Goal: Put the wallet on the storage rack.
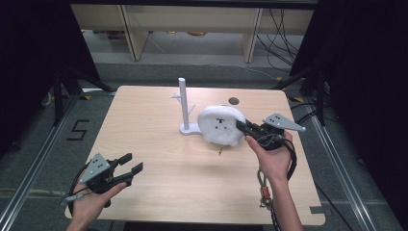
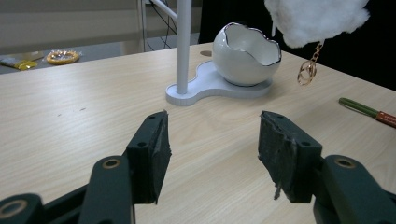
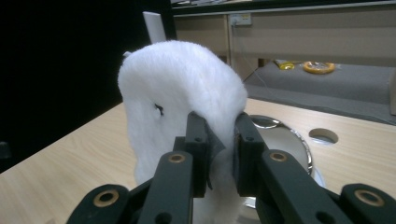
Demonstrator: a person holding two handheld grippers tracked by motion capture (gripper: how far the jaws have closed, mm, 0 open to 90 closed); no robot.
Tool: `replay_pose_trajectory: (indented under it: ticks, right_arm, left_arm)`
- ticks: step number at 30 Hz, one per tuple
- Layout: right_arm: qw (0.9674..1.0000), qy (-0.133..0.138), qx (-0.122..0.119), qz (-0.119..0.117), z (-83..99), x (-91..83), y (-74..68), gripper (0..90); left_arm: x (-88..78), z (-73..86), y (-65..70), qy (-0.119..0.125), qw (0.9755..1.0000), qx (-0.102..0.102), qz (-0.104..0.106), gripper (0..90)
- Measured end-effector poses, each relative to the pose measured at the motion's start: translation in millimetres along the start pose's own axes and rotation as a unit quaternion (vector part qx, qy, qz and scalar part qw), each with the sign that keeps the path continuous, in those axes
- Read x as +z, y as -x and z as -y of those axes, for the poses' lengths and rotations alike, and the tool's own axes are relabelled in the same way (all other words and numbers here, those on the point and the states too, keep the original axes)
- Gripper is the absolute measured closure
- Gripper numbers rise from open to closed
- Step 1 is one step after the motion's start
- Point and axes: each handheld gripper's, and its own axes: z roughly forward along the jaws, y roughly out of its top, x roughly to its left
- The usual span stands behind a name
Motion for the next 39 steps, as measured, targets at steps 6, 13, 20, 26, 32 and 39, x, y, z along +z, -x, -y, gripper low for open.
replay_pose_trajectory:
  ticks: [6, 13, 20, 26, 32, 39]
  right_arm:
    - [0.9998, 0.002, -0.003, 0.018, -14.4, 8.7, 12.6, 80.1]
    - [0.9996, 0.011, -0.001, 0.026, -33.6, 27.1, 29.0, 80.0]
    - [0.9997, 0.002, 0.003, 0.026, -37.3, 45.4, 40.5, 79.8]
    - [0.9994, -0.011, 0.013, 0.029, -26.5, 58.3, 51.4, 79.7]
    - [0.9988, -0.029, 0.014, 0.036, -18.2, 65.5, 63.0, 79.7]
    - [0.9954, -0.078, 0.033, 0.045, -1.4, 72.5, 72.2, 79.5]
  left_arm:
    - [1.2, 6.3, -3.9, -0.005, 0.9999, -0.01, -0.006, 42.5]
    - [3.8, 9.9, -5.7, -0.008, 0.9998, -0.014, -0.008, 42.5]
    - [8.3, 14.4, -9.1, -0.011, 0.9996, -0.022, -0.01, 42.5]
    - [12.0, 20.7, -11.5, -0.022, 0.9993, -0.029, -0.011, 42.5]
    - [12.5, 24.0, -13.4, -0.025, 0.9989, -0.036, -0.014, 42.5]
    - [14.9, 29.7, -14.3, -0.032, 0.9986, -0.04, -0.012, 42.5]
